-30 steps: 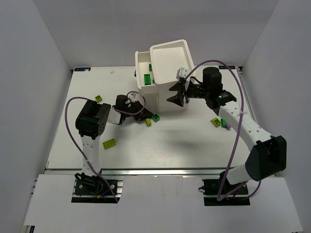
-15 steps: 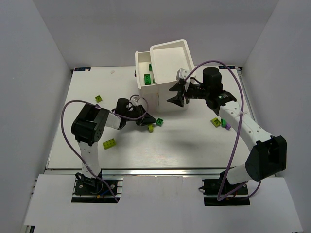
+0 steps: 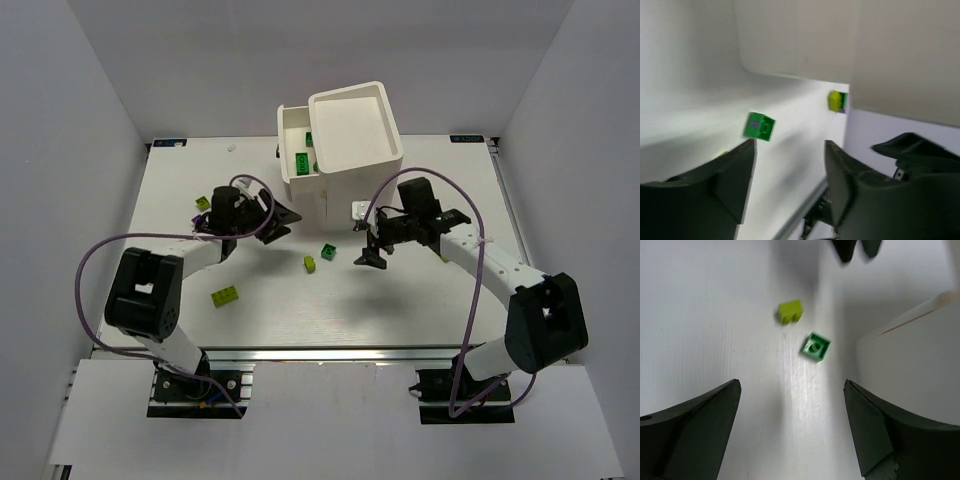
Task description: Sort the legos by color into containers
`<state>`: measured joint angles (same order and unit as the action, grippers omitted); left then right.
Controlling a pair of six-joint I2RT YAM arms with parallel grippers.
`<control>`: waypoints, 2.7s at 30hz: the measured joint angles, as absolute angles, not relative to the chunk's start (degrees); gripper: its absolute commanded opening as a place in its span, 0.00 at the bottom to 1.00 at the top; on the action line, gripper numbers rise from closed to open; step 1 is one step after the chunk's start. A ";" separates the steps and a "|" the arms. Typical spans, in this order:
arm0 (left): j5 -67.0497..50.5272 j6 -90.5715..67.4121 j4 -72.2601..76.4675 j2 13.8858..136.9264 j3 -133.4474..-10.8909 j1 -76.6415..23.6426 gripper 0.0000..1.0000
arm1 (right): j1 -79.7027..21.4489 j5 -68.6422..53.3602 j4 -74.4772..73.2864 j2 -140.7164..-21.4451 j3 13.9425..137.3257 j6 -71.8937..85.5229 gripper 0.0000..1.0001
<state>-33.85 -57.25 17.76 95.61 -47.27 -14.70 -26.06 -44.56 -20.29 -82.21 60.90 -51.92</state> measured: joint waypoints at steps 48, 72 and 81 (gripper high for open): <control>7.99 -40.69 -43.70 60.84 -52.47 -6.11 0.57 | -37.80 -32.23 -14.55 -98.89 73.73 -37.12 0.00; -9.85 -46.68 -11.57 65.34 -49.50 -6.11 0.25 | -37.08 -18.98 -6.63 -118.69 111.48 -19.70 0.65; -14.81 -47.29 -0.32 86.80 -62.04 -6.11 0.21 | -35.51 -20.25 -6.57 -117.84 111.66 -18.46 0.51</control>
